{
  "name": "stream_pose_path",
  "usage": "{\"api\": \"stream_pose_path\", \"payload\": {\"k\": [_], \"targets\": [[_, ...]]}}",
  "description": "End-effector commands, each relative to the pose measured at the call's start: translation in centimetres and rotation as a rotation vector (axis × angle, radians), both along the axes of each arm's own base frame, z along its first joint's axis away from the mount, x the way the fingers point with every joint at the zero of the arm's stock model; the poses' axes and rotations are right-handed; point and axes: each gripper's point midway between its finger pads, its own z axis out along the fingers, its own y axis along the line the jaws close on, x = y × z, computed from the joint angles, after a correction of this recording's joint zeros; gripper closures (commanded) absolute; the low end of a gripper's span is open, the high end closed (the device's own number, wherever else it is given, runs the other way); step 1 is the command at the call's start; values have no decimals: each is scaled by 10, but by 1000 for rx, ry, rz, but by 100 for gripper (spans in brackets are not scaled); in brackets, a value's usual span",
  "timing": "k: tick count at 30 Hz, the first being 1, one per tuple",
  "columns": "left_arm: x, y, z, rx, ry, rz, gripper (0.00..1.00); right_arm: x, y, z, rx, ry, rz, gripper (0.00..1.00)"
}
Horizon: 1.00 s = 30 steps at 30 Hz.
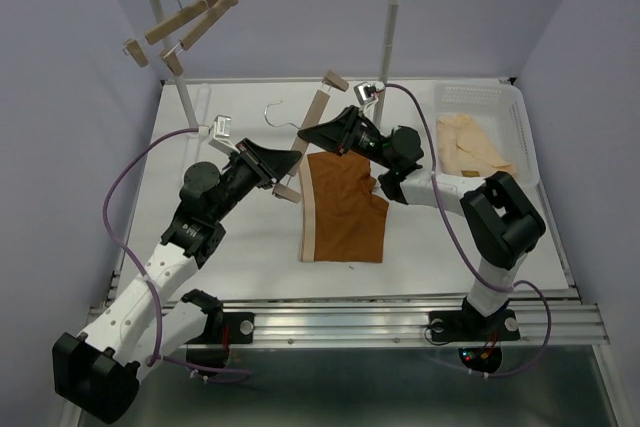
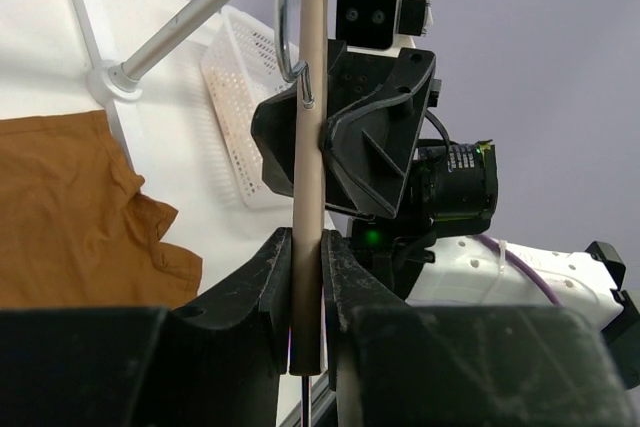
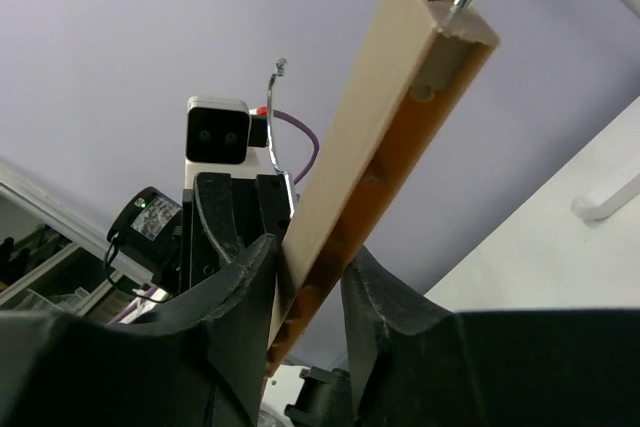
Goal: Clip the underwear to the hanger
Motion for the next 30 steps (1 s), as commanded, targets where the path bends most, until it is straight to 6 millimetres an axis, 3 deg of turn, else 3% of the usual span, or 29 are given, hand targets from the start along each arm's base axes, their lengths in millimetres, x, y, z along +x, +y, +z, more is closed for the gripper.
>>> {"api": "stream_pose_path", "payload": {"k": [1, 9, 10, 11, 12, 14, 15, 16, 24, 27, 30], "targets": [[-4, -2, 15, -34, -67, -12, 100, -20, -2, 39, 92, -126, 22, 65], [-4, -10, 9, -22, -53, -40, 100, -22, -9, 42, 110, -117, -1, 86], [-5, -10, 10, -19, -56, -43, 96, -23, -10, 42, 110, -123, -4, 90], [-5, -10, 10, -3, -61, -43, 85, -26, -12, 44, 116, -131, -8, 91], [-6, -9, 10, 4, -64, -44, 62, -27, -14, 46, 120, -138, -12, 95], [-9, -6, 9, 26, -71, -38, 35, -28, -17, 49, 120, -133, -28, 99], [-9, -6, 6, 35, -67, -38, 10, -27, -16, 47, 106, -123, -32, 99], [-11, -4, 8, 45, -80, -34, 2, -28, -16, 48, 99, -139, -35, 99], [-27, 1, -16, 146, -41, -70, 1, -27, -22, 49, 77, -122, -43, 99], [-44, -8, -28, 150, -41, -172, 1, -29, -25, 50, 86, -113, -22, 99], [-61, -17, -27, 116, -104, -276, 1, -28, -22, 49, 65, -108, -19, 99]]}}
